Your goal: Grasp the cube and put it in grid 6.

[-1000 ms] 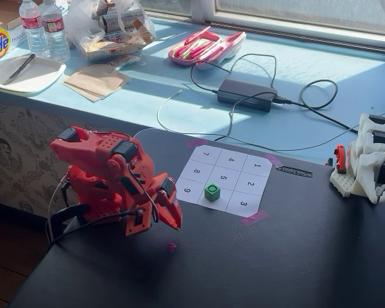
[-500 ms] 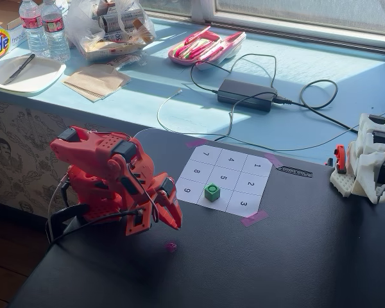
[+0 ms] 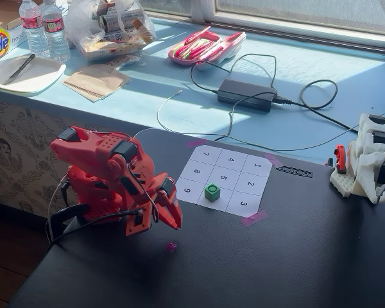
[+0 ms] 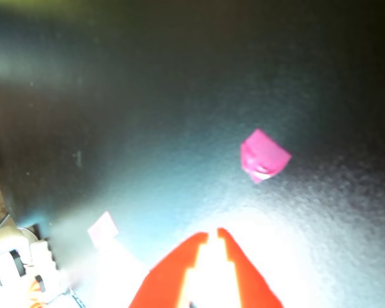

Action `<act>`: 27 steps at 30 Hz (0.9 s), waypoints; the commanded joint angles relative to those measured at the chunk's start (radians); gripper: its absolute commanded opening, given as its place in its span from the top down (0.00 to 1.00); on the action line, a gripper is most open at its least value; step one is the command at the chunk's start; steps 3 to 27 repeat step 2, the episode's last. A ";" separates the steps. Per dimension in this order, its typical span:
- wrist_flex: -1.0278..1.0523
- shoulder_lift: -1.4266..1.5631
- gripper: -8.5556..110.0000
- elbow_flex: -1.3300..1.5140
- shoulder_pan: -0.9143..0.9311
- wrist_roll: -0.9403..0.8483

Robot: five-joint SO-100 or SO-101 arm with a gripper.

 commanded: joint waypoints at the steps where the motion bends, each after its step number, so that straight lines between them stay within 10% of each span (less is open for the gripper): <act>1: -0.017 0.006 0.93 0.048 -0.006 -0.009; 27: -0.017 0.006 0.93 0.048 -0.006 -0.009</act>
